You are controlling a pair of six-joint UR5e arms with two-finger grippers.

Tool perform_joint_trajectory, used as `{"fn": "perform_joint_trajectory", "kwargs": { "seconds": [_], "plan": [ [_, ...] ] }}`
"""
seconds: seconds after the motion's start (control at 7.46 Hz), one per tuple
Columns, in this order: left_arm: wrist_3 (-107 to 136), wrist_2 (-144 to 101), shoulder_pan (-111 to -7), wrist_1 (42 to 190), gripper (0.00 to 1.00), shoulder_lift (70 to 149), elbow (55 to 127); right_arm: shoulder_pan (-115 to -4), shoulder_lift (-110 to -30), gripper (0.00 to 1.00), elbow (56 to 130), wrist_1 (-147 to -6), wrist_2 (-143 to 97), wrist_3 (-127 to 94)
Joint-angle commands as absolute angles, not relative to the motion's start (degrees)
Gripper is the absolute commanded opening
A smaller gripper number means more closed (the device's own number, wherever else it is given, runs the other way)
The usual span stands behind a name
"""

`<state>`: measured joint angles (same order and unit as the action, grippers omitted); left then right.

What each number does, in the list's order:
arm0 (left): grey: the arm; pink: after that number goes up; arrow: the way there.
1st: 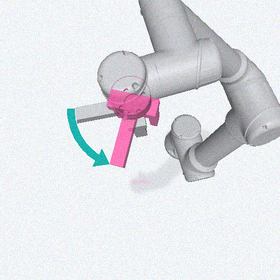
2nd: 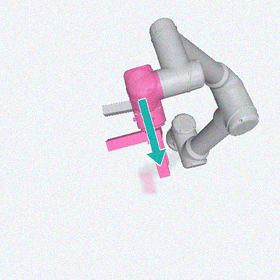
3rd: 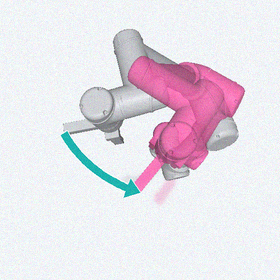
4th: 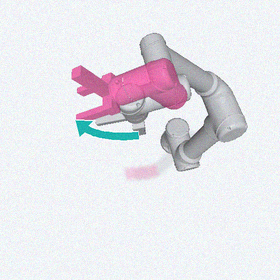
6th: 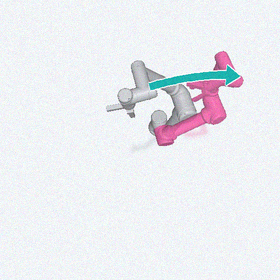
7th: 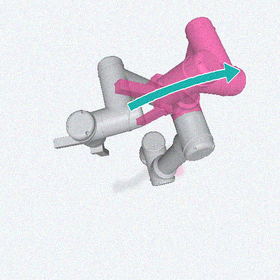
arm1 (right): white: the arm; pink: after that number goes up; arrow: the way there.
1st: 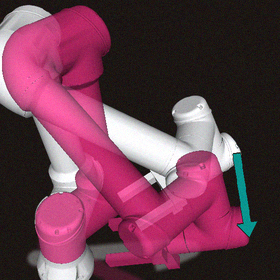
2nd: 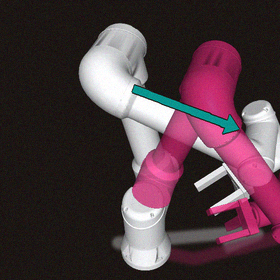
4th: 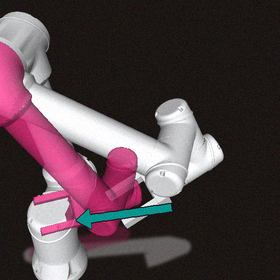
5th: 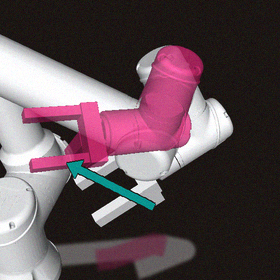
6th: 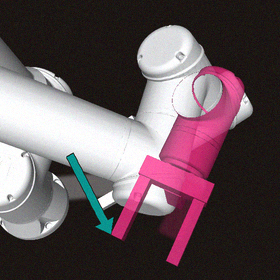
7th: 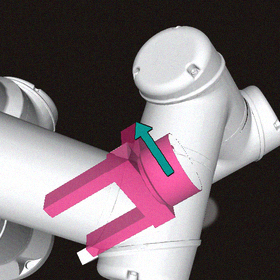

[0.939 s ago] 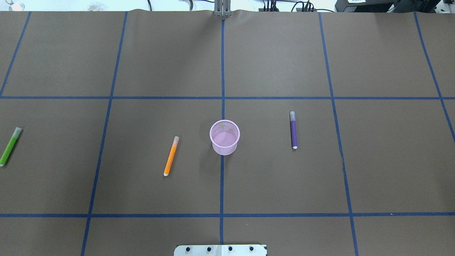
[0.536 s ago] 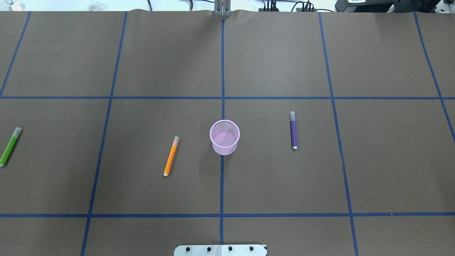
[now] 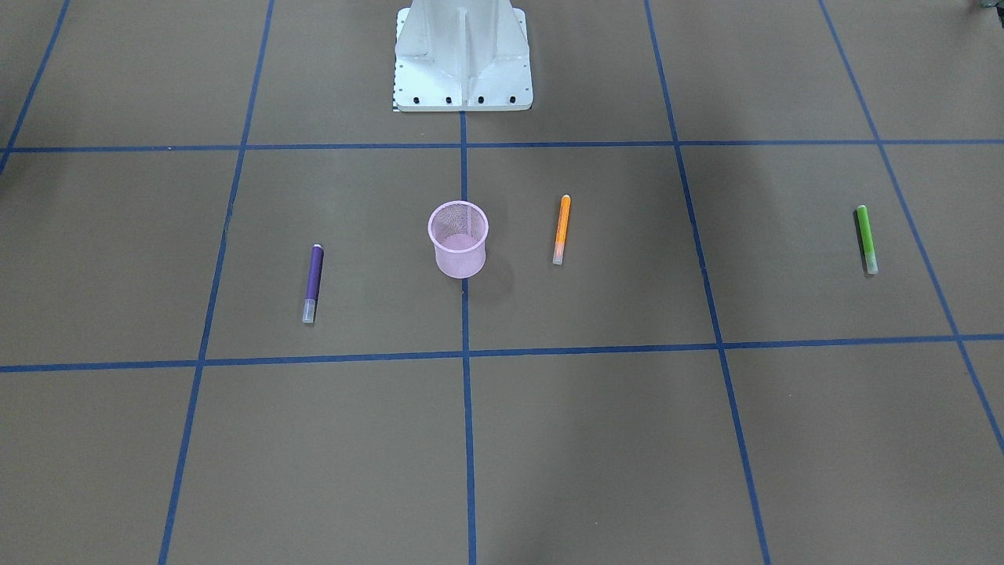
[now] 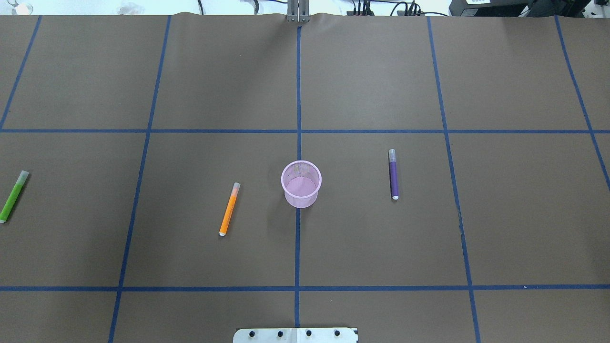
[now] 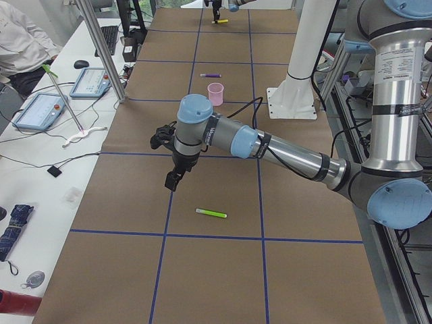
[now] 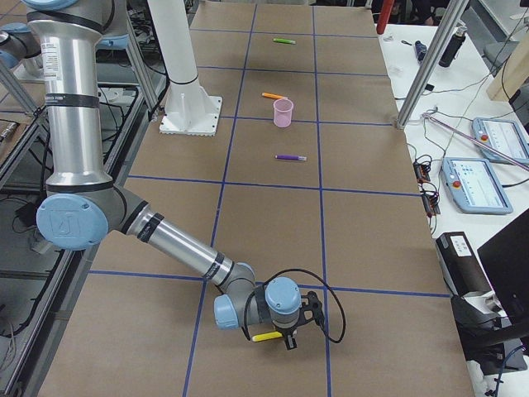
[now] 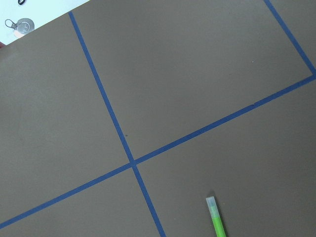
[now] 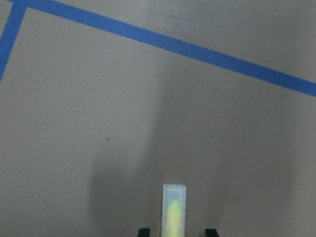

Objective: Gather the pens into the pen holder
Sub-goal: 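Lift the yellow marker and carry it toward the lavender cup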

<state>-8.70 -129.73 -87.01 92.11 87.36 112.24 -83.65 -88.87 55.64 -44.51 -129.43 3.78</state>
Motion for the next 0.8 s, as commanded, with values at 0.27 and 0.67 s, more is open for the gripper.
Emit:
{"fn": "perform_joint_trajectory", "kwargs": {
  "seconds": [0.27, 0.67],
  "plan": [
    [-8.70, -129.73, -87.01, 92.11, 1.00, 87.36, 112.24, -83.23, -88.86, 0.20, 55.63, -44.47, -129.02, 3.78],
    [-8.70, -129.73, -87.01, 92.11, 1.00, 87.36, 112.24, -83.14, -88.68, 0.00, 56.59, -44.47, -128.76, 3.78]
  ]
}}
